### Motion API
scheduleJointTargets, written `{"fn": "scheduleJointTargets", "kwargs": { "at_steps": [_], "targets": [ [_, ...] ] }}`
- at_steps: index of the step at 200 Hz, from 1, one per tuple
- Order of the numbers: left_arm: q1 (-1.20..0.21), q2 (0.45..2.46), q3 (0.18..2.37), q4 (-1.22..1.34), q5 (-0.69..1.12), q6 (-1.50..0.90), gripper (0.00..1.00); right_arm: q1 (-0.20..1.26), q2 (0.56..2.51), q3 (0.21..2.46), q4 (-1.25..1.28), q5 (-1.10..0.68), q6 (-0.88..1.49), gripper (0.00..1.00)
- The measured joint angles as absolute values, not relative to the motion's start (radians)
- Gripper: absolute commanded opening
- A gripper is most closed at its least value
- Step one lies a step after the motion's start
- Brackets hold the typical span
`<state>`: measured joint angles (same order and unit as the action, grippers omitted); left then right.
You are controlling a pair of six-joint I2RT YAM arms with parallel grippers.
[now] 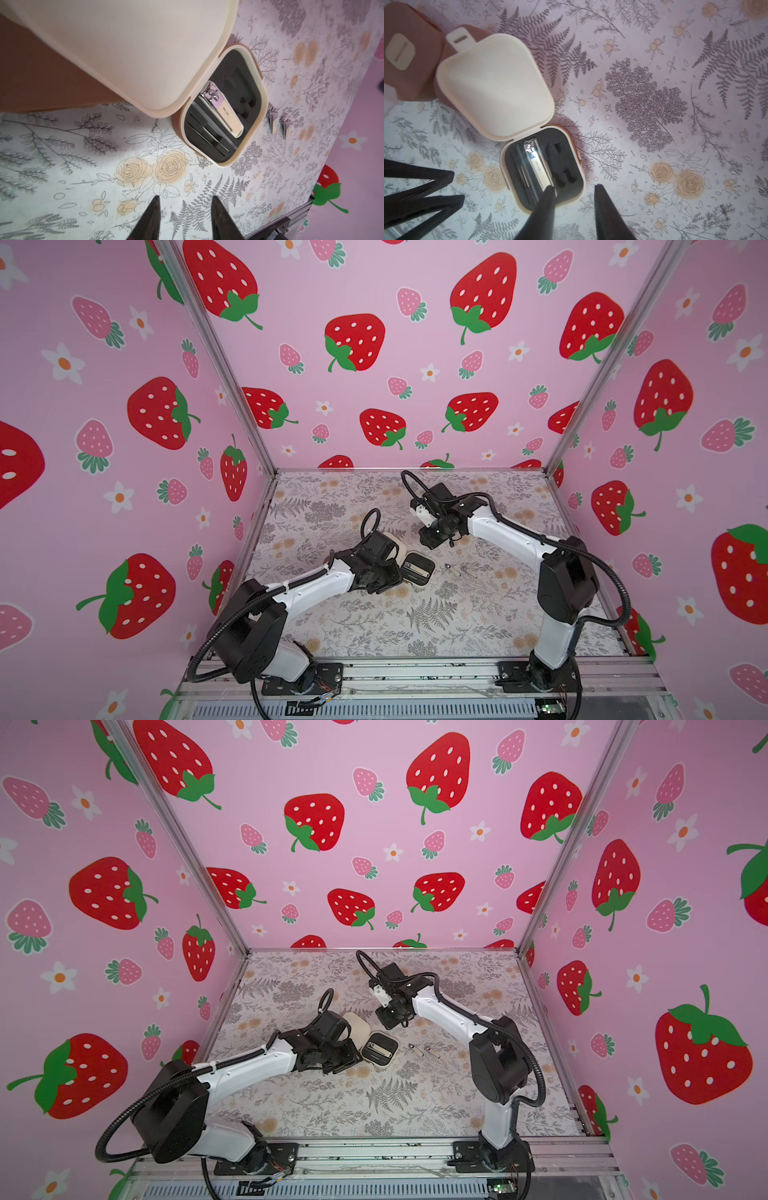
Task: Organize nail clipper sets
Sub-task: Place the nail clipper in the storage box, then adjust the storage box at the center of the board.
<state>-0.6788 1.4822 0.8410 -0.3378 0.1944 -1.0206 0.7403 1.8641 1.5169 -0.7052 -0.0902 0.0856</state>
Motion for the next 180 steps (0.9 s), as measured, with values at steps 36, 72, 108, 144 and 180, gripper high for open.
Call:
{"fn": "scheduleJointTargets", "kwargs": {
  "at_steps": [36, 72, 108, 144, 180],
  "targets": [
    [-0.679, 1.559, 0.842, -0.331, 0.172, -1.037, 0.36, 0.695, 1.908, 1.452, -0.696, -0.086, 0.091, 0.29],
    [-0.679, 1.642, 0.865, -0.303, 0.159, -1.046, 0.35, 0.685, 1.966, 1.446, -0.678, -0.088, 0.092, 0.27],
    [-0.679, 1.698, 0.912, -0.261, 0.149, -1.051, 0.35, 0.684, 2.004, 1.446, -0.646, -0.096, 0.093, 0.27],
    [-0.678, 1.721, 0.936, -0.258, 0.141, -1.052, 0.35, 0.679, 2.018, 1.436, -0.639, -0.086, 0.093, 0.26],
    [-0.662, 1.726, 0.942, -0.259, 0.141, -1.045, 0.35, 0.688, 2.01, 1.398, -0.635, -0.076, 0.112, 0.26]
  ]
}}
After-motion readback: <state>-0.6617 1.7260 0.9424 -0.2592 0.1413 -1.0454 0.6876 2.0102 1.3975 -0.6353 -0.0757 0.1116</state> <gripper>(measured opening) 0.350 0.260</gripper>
